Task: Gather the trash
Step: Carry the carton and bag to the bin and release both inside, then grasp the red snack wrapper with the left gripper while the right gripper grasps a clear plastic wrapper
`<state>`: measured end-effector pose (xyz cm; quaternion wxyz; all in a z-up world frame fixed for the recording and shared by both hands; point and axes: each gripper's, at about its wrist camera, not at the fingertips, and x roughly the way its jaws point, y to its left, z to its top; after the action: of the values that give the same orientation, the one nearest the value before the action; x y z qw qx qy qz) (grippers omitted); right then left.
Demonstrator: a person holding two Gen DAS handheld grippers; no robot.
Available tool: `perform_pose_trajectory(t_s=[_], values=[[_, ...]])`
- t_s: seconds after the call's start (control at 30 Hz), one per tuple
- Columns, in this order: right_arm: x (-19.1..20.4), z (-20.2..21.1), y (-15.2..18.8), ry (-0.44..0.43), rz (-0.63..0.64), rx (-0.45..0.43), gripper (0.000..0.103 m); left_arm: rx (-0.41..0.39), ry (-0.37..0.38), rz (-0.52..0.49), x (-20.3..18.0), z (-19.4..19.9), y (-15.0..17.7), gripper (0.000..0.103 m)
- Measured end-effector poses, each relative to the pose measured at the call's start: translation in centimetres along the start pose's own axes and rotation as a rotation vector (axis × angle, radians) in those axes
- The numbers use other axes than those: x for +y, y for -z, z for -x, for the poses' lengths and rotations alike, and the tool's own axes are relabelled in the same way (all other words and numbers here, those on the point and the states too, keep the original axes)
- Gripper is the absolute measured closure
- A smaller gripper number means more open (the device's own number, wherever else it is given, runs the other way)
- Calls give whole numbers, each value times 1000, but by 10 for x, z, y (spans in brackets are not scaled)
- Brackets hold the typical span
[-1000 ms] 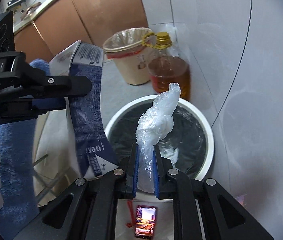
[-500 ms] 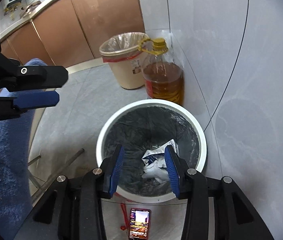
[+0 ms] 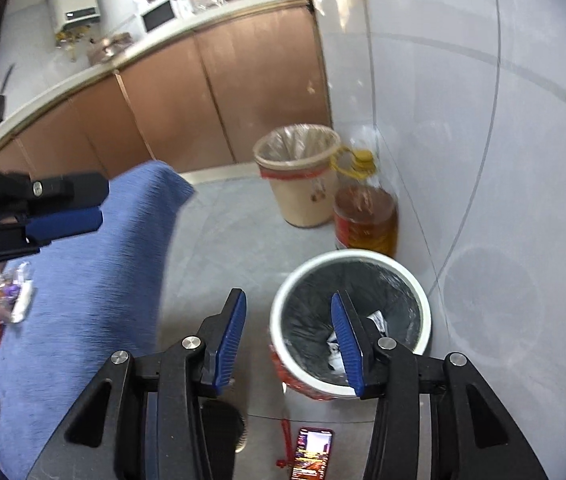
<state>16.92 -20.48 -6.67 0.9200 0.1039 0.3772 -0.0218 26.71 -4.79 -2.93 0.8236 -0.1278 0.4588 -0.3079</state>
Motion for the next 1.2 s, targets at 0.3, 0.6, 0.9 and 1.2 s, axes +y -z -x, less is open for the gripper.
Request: perform_pose_trajectory(t_s=[0.3, 0.6, 0.9, 1.2], values=[[66, 57, -8, -117, 102, -80, 57, -131, -85, 0, 40, 121, 30, 50], [118, 84, -2, -199, 180, -107, 57, -234, -188, 25, 90, 216, 65, 49], [169, 86, 6, -308, 282, -84, 53, -321, -362, 48, 144, 292, 104, 42], [236, 54, 18, -435, 401, -1, 53, -262, -503, 101, 218, 309, 136, 41]])
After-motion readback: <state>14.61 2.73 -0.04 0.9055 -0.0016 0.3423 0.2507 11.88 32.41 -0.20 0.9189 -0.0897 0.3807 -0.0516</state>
